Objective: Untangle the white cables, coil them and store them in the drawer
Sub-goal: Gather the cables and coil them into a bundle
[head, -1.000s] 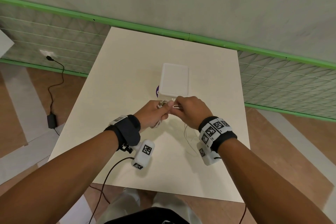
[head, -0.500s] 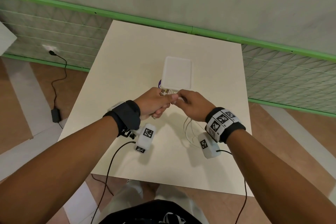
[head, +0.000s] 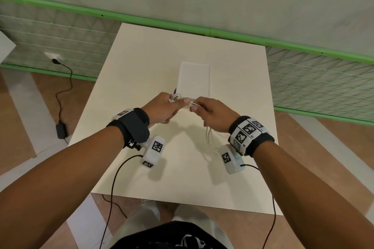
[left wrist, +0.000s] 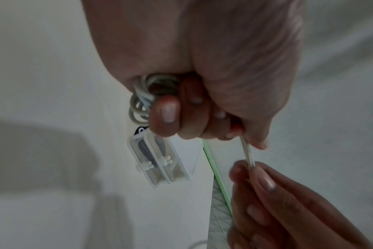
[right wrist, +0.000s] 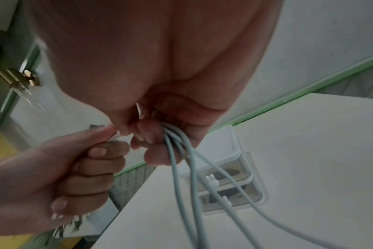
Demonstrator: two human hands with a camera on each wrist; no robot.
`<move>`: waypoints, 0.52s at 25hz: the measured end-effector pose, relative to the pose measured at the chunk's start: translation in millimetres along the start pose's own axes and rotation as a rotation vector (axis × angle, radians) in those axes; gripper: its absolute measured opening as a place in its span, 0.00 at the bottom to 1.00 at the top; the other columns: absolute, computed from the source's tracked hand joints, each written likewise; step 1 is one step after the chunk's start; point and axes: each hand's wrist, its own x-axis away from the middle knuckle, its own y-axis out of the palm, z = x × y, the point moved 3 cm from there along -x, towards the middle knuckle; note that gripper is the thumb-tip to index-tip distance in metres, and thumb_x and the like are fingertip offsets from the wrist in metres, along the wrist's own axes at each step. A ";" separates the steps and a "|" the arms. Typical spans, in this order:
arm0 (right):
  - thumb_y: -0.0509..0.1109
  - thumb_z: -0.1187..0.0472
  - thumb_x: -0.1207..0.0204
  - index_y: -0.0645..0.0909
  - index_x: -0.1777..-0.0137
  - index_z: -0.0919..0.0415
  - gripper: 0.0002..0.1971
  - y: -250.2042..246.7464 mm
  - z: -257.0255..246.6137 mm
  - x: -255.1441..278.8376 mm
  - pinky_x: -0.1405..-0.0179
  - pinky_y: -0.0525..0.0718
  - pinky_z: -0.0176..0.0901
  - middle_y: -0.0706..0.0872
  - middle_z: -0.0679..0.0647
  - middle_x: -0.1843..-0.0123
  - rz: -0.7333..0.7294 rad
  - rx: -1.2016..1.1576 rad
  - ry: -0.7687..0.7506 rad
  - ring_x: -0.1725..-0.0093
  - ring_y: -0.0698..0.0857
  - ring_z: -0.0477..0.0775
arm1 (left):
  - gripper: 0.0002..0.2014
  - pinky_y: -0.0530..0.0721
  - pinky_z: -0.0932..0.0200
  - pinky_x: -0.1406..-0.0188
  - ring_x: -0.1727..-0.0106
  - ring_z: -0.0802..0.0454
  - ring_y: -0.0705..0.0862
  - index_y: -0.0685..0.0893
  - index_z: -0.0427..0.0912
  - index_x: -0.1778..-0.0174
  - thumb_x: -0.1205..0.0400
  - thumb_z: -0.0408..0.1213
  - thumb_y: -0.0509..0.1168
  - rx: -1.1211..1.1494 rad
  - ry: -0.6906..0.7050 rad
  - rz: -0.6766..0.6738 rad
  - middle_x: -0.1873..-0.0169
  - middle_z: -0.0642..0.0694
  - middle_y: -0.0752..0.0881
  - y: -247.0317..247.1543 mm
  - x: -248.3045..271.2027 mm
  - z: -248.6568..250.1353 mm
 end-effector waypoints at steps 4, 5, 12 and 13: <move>0.53 0.54 0.10 0.79 0.48 0.58 0.14 1.2 8.4 6.7 0.57 0.75 0.46 0.83 0.51 0.59 -0.010 0.151 -0.040 0.60 0.79 0.54 | 0.22 0.58 0.58 0.77 0.76 0.48 0.58 0.73 0.48 0.73 0.20 0.56 0.70 0.045 0.001 0.104 0.75 0.42 0.63 -8.8 1.3 -7.9; 0.52 0.54 0.10 0.77 0.50 0.57 0.14 5.2 9.7 6.9 0.56 0.74 0.45 0.81 0.49 0.60 -0.014 0.184 -0.039 0.60 0.79 0.55 | 0.23 0.60 0.58 0.77 0.79 0.49 0.61 0.73 0.51 0.76 0.20 0.57 0.70 0.061 -0.008 0.110 0.77 0.43 0.65 -7.8 1.4 -9.8; 0.49 0.53 0.09 0.74 0.55 0.56 0.17 28.3 -1.7 7.0 0.64 0.72 0.37 0.78 0.45 0.65 0.119 -0.005 0.045 0.65 0.77 0.44 | 0.22 0.63 0.56 0.74 0.79 0.50 0.62 0.77 0.42 0.60 0.24 0.59 0.74 0.292 -0.051 0.095 0.80 0.47 0.66 13.4 -3.6 -16.1; 0.49 0.55 0.09 0.74 0.55 0.56 0.16 32.1 -3.6 6.8 0.65 0.72 0.37 0.78 0.46 0.65 0.103 -0.018 0.051 0.65 0.76 0.44 | 0.23 0.63 0.57 0.75 0.79 0.49 0.62 0.79 0.41 0.59 0.25 0.59 0.75 0.310 -0.053 0.085 0.78 0.45 0.67 16.9 -3.5 -16.3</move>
